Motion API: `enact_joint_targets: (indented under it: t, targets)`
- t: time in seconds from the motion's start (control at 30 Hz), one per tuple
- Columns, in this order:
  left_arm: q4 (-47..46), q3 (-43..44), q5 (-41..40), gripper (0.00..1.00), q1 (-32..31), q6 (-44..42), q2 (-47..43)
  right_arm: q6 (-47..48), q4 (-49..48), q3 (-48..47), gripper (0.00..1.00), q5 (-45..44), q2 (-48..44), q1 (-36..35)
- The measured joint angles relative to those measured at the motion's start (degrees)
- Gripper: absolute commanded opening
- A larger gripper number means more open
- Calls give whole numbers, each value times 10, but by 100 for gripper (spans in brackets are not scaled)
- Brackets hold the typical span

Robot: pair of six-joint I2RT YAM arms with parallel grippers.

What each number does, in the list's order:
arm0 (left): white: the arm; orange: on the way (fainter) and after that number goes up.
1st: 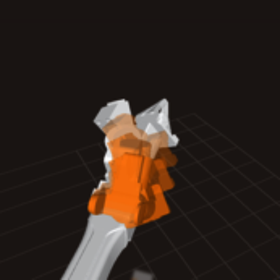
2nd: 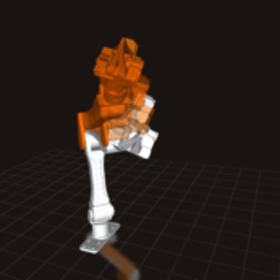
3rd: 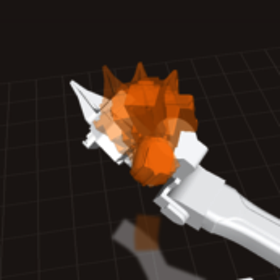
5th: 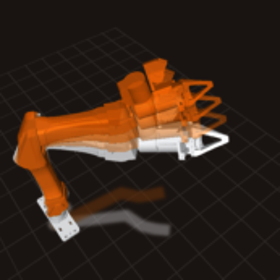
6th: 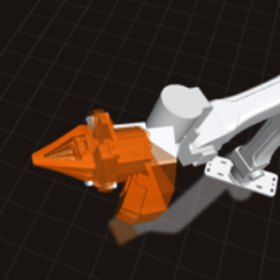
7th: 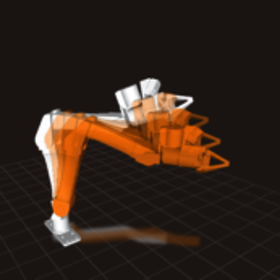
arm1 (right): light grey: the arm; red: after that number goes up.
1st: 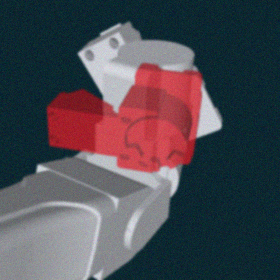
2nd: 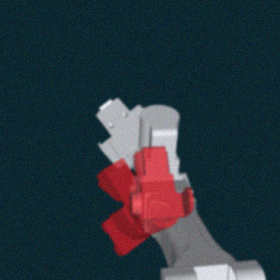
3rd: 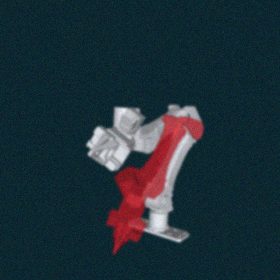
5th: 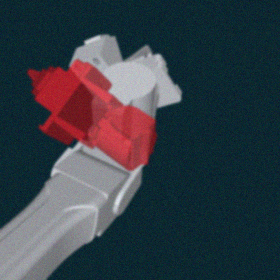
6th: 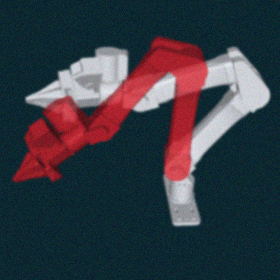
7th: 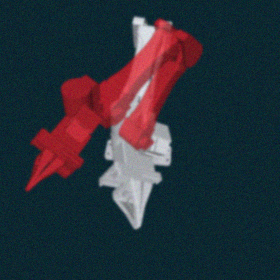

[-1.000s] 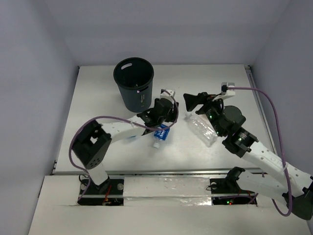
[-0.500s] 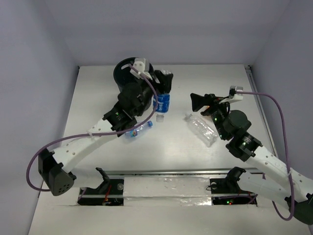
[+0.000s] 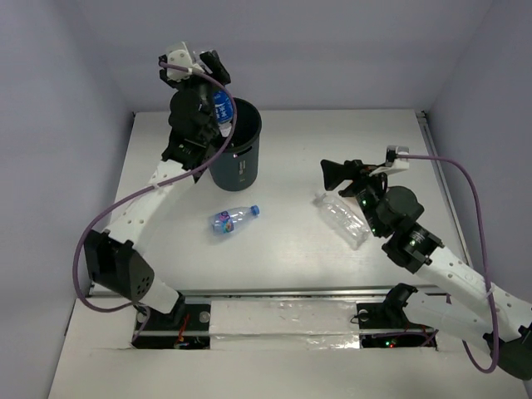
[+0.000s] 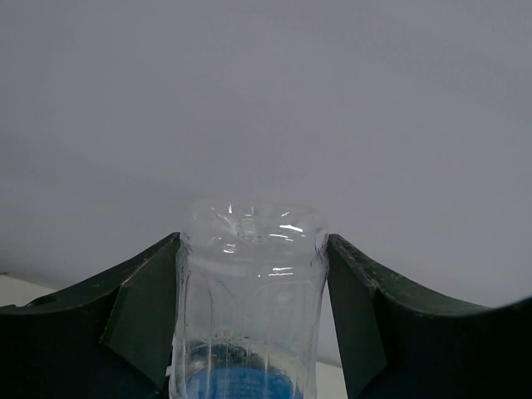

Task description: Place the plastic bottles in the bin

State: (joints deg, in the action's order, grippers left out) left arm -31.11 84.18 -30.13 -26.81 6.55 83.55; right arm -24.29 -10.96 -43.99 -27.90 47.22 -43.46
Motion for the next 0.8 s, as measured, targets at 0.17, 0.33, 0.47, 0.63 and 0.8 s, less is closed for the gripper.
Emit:
enact_joint_targets:
  t: [0.17, 0.33, 0.47, 0.63, 0.8]
  targets:
    - [-47, 0, -27, 32, 10, -58, 61, -2, -1, 0, 81, 10, 7, 0]
    - [-93, -21, -43, 33, 14, -92, 97, -2, -2, 0, 80, 13, 8, 0]
    - [-123, -42, -47, 42, 14, -99, 105, -2, -2, 0, 78, 14, 10, 0]
    - [-141, -69, -47, 63, 14, -100, 105, -2, -2, 0, 77, 15, 24, 0]
    - [-145, -92, -42, 84, 14, -95, 103, -2, -2, 0, 77, 16, 34, 0]
